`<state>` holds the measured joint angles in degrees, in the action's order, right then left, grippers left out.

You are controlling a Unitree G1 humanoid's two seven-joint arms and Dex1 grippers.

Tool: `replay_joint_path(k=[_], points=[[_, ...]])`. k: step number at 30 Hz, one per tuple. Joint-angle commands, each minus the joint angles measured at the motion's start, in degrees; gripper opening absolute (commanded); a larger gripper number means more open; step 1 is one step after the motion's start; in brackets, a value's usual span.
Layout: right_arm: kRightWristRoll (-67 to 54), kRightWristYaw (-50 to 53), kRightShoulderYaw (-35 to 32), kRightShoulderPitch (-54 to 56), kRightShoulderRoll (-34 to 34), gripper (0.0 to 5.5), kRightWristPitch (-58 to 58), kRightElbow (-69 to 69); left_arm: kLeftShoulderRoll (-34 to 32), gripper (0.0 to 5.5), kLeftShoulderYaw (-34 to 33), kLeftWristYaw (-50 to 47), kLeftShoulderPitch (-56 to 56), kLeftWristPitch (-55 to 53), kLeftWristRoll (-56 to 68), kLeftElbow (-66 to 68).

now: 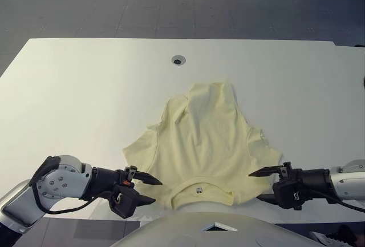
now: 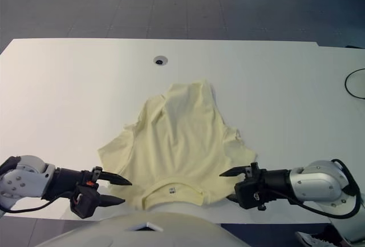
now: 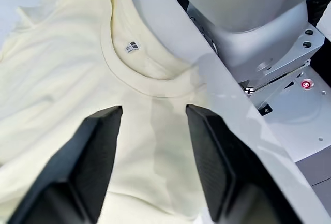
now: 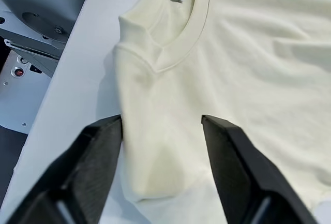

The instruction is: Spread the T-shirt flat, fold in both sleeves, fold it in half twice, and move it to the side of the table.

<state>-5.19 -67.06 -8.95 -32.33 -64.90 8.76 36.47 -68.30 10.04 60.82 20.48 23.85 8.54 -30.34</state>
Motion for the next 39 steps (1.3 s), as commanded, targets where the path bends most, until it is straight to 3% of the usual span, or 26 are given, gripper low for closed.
replay_joint_path(k=[1, 7, 12, 15, 18, 26, 39], points=[[-5.1, -2.8, -4.3, -1.3, -0.5, 3.56, -1.3, 1.4, -1.0, 3.05, -4.0, 1.4, 0.7, 0.1, 2.3, 0.5], [-8.8, -3.7, -6.7, 3.7, -0.5, 4.56, -3.7, -1.9, 1.1, 4.09, -11.8, 3.3, -5.1, -3.6, 17.1, 1.7], [-17.2, -3.7, -8.9, 7.5, 1.4, 5.39, -8.8, -3.4, 9.9, 4.97, -4.3, 3.2, -21.5, -3.8, 8.7, 14.7], [-13.5, -1.4, -6.8, 11.5, 1.5, 5.40, -9.1, -7.3, 14.1, 5.39, -1.5, 1.0, -26.1, 0.1, -0.3, 23.0], [-8.6, 0.8, -1.9, 16.6, 2.4, 5.40, -8.4, -12.5, 17.1, 5.39, 0.9, -1.2, -28.4, 4.4, -7.2, 29.9], [7.0, 5.9, 10.2, 30.1, 5.0, 5.40, -2.9, -28.5, 20.1, 5.39, 3.5, -1.9, -28.8, 9.3, -11.0, 39.0], [14.9, 5.4, 16.4, 31.3, 3.6, 5.40, 0.8, -33.4, 17.6, 5.39, 0.9, -3.6, -23.9, 10.1, -11.7, 39.3]])
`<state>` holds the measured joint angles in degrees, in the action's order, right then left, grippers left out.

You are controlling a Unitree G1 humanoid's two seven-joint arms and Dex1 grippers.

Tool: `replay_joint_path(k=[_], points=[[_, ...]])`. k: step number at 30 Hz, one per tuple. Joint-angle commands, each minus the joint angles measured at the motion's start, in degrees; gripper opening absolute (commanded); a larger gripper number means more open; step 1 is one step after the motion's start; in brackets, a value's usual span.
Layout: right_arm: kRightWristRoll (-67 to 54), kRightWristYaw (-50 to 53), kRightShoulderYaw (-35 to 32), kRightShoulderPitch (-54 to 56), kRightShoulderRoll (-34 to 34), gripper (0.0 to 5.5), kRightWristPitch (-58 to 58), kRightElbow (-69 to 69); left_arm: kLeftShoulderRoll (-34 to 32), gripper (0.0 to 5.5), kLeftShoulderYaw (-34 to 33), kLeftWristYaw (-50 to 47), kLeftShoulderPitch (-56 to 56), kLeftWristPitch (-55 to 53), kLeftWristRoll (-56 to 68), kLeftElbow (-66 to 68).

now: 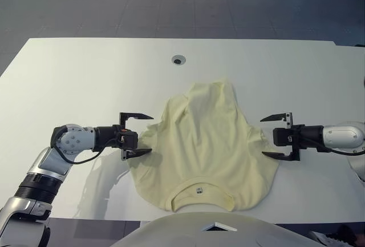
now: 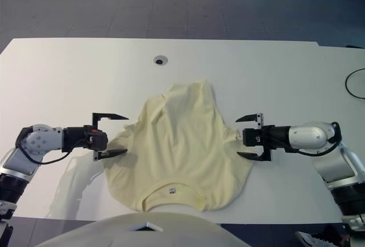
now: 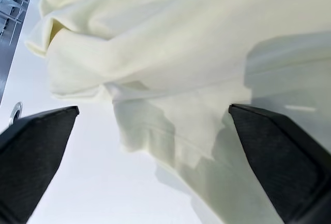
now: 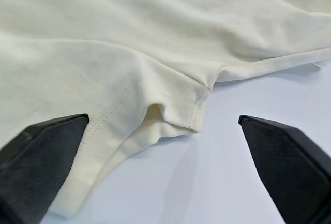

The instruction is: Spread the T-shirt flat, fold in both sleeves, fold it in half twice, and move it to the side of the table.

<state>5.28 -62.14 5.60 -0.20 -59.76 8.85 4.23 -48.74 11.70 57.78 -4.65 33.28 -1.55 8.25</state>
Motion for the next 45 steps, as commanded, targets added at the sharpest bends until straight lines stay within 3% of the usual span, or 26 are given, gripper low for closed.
replay_joint_path(k=[1, 9, 17, 25, 32, 39, 45], points=[[5.4, 0.8, 2.1, -1.1, -1.8, 5.40, 1.1, -1.3, -2.1, 5.39, -0.9, -0.7, 1.5, 0.8, -1.8, 0.8], [4.3, 0.4, -2.7, -9.2, -7.8, 5.40, 1.7, 3.3, -5.3, 5.39, -3.5, -1.4, 7.9, 1.6, -0.4, -1.2], [1.7, 0.5, -4.6, -11.0, -7.1, 5.40, -0.7, 5.8, -7.8, 5.39, -4.6, -0.5, 13.3, -1.1, 2.4, -8.2], [-10.3, 0.4, -10.5, -7.6, -4.1, 5.40, -8.6, 10.7, -6.5, 5.39, -7.3, 0.1, 8.3, -7.0, 10.3, -14.9], [-23.0, -1.9, -18.0, -5.7, -4.2, 5.40, -19.0, 15.2, -6.5, 5.39, -11.3, 0.1, 0.7, -10.1, 13.6, -12.7], [-27.4, 4.6, -10.9, 6.1, 4.5, 5.40, -32.9, 9.9, 3.6, 5.39, -6.1, -1.9, -7.8, -31.4, 19.9, -9.0], [-28.1, 11.5, -5.9, 18.9, 15.2, 5.40, -44.3, -1.9, 12.9, 5.39, -3.8, -2.7, -19.6, -48.4, 21.3, 4.5]])
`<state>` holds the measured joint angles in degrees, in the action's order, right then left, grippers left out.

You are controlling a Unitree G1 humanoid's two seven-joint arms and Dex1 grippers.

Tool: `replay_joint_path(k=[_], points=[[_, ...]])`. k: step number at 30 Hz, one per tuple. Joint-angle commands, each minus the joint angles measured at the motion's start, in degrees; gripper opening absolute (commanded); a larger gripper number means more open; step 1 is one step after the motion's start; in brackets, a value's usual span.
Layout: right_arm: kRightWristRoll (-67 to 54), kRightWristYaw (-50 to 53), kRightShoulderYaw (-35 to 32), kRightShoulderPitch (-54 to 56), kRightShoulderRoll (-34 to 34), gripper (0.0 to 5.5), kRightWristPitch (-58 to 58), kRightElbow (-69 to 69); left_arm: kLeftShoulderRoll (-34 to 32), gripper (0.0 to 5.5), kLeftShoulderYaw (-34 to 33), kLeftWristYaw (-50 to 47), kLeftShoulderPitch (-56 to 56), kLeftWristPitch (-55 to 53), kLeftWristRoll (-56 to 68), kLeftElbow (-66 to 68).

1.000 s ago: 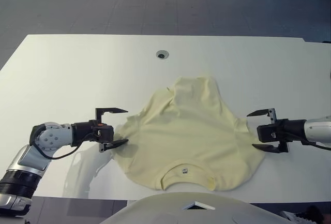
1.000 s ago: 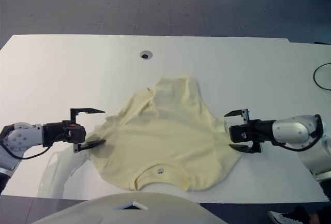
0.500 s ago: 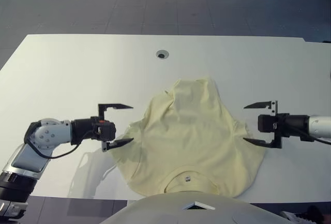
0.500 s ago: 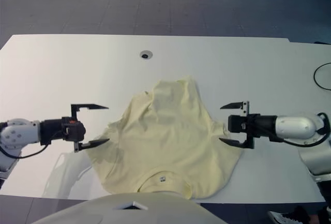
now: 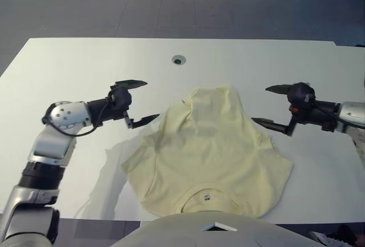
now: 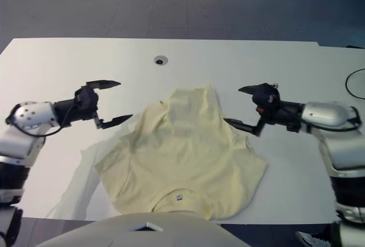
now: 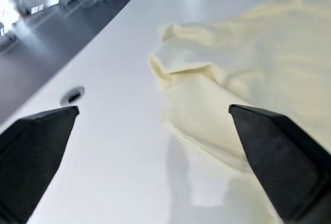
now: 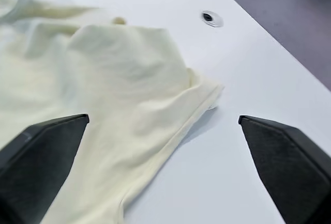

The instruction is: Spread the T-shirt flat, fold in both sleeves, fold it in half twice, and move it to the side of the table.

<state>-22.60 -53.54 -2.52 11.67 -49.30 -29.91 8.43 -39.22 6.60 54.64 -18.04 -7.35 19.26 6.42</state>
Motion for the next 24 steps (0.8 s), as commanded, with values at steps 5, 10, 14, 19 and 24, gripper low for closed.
replay_joint_path(k=[5, 10, 14, 19, 24], points=[[2.0, 5.4, 5.6, 13.4, 10.2, 5.40, -9.0, -14.6, 6.8, 5.39, 2.1, 1.5, -11.5, -15.4, 0.0, 12.7], [4.5, 6.9, 7.8, 18.3, 14.1, 5.40, -9.9, -22.7, 8.3, 4.59, 3.0, 3.7, -13.9, -22.0, 0.0, 15.3], [6.8, 7.0, 8.8, 20.5, 15.8, 5.40, -8.3, -27.4, 8.1, 3.89, 3.3, 5.8, -14.0, -24.6, 0.1, 14.1], [10.2, 7.0, 9.7, 22.5, 16.9, 5.40, -4.5, -33.7, 7.5, 4.53, 6.6, 7.7, -12.7, -21.6, -4.1, 13.8], [12.3, 6.6, 9.9, 24.3, 18.1, 5.13, -2.0, -38.8, 8.2, 3.85, 7.8, 7.8, -13.1, -18.6, -7.3, 16.3]])
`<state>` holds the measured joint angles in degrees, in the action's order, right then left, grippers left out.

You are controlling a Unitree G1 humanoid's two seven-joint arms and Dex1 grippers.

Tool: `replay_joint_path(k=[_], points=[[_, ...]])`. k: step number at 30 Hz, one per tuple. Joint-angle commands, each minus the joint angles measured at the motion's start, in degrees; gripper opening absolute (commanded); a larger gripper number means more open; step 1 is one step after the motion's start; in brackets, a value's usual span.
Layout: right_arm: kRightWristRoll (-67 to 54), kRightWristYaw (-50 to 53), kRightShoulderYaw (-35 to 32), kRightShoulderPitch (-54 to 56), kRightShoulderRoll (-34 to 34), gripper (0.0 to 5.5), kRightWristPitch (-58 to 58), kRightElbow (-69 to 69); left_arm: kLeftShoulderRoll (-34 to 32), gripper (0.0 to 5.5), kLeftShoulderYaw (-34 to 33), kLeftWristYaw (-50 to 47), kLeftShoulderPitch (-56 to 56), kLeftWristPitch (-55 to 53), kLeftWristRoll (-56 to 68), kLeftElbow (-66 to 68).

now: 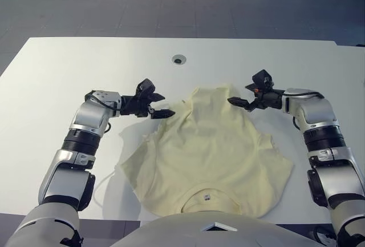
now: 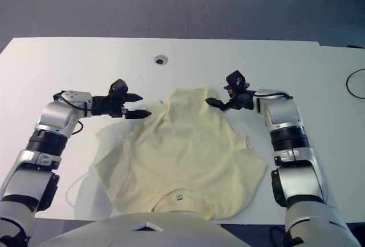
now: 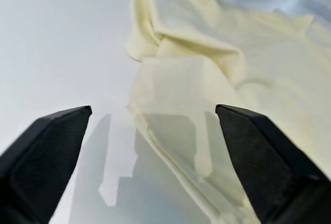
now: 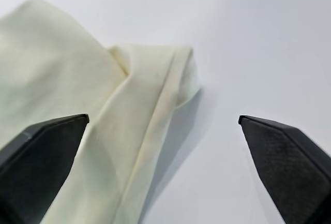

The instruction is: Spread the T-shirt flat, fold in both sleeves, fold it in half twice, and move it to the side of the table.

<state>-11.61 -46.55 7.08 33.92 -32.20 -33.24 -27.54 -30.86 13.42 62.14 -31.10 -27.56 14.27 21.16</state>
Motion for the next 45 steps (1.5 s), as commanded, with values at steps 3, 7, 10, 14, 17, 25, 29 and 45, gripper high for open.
replay_joint_path(k=[3, 7, 10, 14, 17, 25, 29, 45], points=[[1.4, -1.3, 0.1, 2.9, 2.0, 4.54, 1.7, -4.6, 0.3, 3.23, 1.4, 0.2, -0.7, 3.2, -4.0, 4.0], [1.2, -2.3, 0.0, 3.6, 3.1, 3.95, 1.8, -5.7, 1.2, 2.61, 1.5, 0.1, -1.3, 4.8, -5.4, 7.2], [1.1, -2.8, -0.2, 3.7, 3.6, 3.56, 1.6, -5.6, 2.0, 2.21, 1.5, 0.5, -1.5, 4.9, -5.6, 8.1], [1.0, -3.3, -0.4, 3.7, 4.1, 2.98, 1.4, -5.2, 2.7, 1.61, 1.7, 1.4, -1.7, 5.0, -5.8, 8.9], [1.0, -3.6, -0.5, 3.6, 4.2, 2.51, 1.4, -4.9, 3.3, 1.11, 0.8, 1.9, -1.7, 5.0, -5.2, 8.8], [1.5, -3.9, -0.8, 3.5, 3.8, 1.23, 2.7, -5.2, 5.0, 0.00, -2.0, 2.6, -2.5, 4.7, -3.0, 9.0], [1.9, -3.8, -0.8, 3.3, 3.7, 0.57, 3.8, -5.2, 5.3, 0.00, -3.1, 1.9, -2.9, 6.2, -2.9, 9.6], [0.3, -4.9, -3.5, -0.4, 1.8, 0.02, 5.9, 3.6, 3.2, 0.00, -7.7, 4.4, -2.1, 8.9, -0.5, 6.4]])
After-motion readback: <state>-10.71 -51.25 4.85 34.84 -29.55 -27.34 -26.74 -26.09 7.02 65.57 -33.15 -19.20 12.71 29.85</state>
